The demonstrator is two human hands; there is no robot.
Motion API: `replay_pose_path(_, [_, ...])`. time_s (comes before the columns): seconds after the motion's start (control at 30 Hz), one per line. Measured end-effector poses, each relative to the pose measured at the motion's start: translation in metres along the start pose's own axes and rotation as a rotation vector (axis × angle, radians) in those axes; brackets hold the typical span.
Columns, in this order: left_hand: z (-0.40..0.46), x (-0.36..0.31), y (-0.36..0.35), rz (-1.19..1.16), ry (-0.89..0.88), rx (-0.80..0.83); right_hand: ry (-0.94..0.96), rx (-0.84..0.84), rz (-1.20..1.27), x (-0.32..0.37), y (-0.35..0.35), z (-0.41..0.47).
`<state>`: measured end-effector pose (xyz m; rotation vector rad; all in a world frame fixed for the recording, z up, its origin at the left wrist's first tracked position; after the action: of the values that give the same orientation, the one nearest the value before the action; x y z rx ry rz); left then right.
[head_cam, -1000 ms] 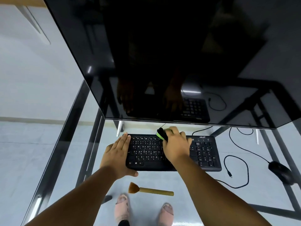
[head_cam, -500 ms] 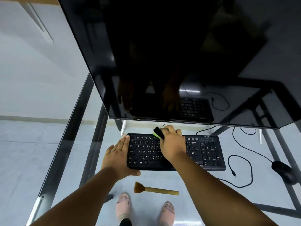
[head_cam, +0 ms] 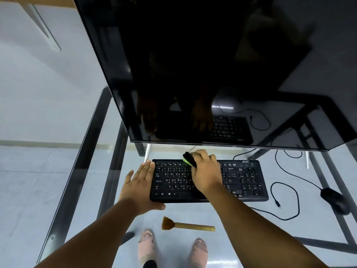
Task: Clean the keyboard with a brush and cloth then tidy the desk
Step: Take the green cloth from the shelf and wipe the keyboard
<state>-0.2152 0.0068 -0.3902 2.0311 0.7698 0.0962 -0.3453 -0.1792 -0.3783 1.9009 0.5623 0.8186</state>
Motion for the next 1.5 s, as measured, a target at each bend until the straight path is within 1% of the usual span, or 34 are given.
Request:
replay_pose_path(0.07, [0.001, 0.000, -0.001, -0.007, -0.001, 0.010, -0.011, 0.016, -0.009, 0.002, -0.001, -0.001])
replay_pose_path(0.17, [0.001, -0.004, -0.002, -0.004, 0.019, -0.005, 0.158, 0.074, 0.002, -0.002, 0.001, -0.005])
replay_pose_path(0.23, [0.002, -0.008, -0.002, -0.013, 0.050, -0.044, 0.221, 0.096, -0.018, -0.020, 0.007, -0.011])
replay_pose_path(0.27, [0.002, -0.008, -0.002, -0.015, 0.073, -0.071, 0.195, 0.076, -0.026, -0.032, 0.009, -0.014])
replay_pose_path(0.3, [0.001, -0.010, -0.003, -0.011, 0.101, -0.097, 0.121, 0.028, -0.011, -0.047, 0.011, -0.020])
replay_pose_path(0.37, [0.001, -0.019, -0.004, 0.007, 0.156, -0.153, -0.112, -0.107, 0.067, -0.080, 0.019, -0.037])
replay_pose_path(0.4, [0.002, -0.025, -0.004, 0.005, 0.169, -0.181, -0.205, -0.156, 0.088, -0.094, 0.020, -0.045])
replay_pose_path(0.43, [0.004, -0.036, -0.005, -0.004, 0.165, -0.200, -0.253, -0.181, 0.078, -0.110, 0.021, -0.054])
replay_pose_path(0.53, [0.013, -0.067, -0.007, -0.045, 0.072, -0.220, -0.236, -0.167, -0.023, -0.142, 0.017, -0.069])
replay_pose_path(0.57, [0.016, -0.078, -0.008, -0.048, 0.030, -0.209, -0.253, -0.180, -0.018, -0.151, 0.018, -0.072])
replay_pose_path(0.67, [0.028, -0.110, -0.011, -0.008, -0.072, -0.147, -0.357, -0.244, 0.132, -0.171, 0.027, -0.065])
replay_pose_path(0.7, [0.031, -0.120, -0.011, 0.021, -0.087, -0.119, -0.360, -0.262, 0.186, -0.173, 0.030, -0.060])
replay_pose_path(0.77, [0.039, -0.135, -0.010, 0.067, -0.095, -0.067, -0.277, -0.261, 0.218, -0.164, 0.032, -0.049])
replay_pose_path(0.83, [0.044, -0.144, -0.009, 0.103, -0.088, -0.031, -0.125, -0.194, 0.159, -0.146, 0.030, -0.043])
replay_pose_path(0.9, [0.047, -0.147, -0.008, 0.131, -0.062, -0.009, -0.028, -0.137, 0.099, -0.139, 0.029, -0.046])
replay_pose_path(0.97, [0.048, -0.147, -0.008, 0.137, -0.023, 0.004, -0.041, -0.153, 0.071, -0.151, 0.031, -0.054])
replay_pose_path(1.07, [0.049, -0.147, -0.008, 0.155, 0.009, 0.041, -0.214, -0.233, 0.127, -0.182, 0.036, -0.062])
replay_pose_path(1.13, [0.048, -0.148, -0.006, 0.165, 0.020, 0.050, -0.281, -0.258, 0.178, -0.188, 0.038, -0.059])
replay_pose_path(1.2, [0.048, -0.149, -0.004, 0.165, 0.026, 0.058, -0.242, -0.251, 0.194, -0.177, 0.037, -0.053])
replay_pose_path(1.3, [0.048, -0.149, -0.004, 0.158, 0.029, 0.059, -0.069, -0.151, 0.113, -0.157, 0.031, -0.050])
replay_pose_path(1.37, [0.047, -0.149, -0.003, 0.158, 0.025, 0.056, -0.006, -0.104, 0.055, -0.161, 0.030, -0.054])
replay_pose_path(1.43, [0.046, -0.149, -0.003, 0.154, 0.024, 0.052, -0.027, -0.104, 0.013, -0.177, 0.032, -0.059])
replay_pose_path(1.5, [0.046, -0.150, -0.003, 0.151, 0.024, 0.051, -0.123, -0.160, 0.042, -0.191, 0.035, -0.064])
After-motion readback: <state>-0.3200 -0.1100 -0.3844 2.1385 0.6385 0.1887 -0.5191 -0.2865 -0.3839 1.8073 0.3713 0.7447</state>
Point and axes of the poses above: each hand's wrist, its own z-axis towards the middle knuckle, its own y-axis out of the back of the hand, x = y × z, the point moved 3 cm from there along z, towards the middle knuckle, and after that the axes turned 14 degrees about x, right-handed, at the moved point
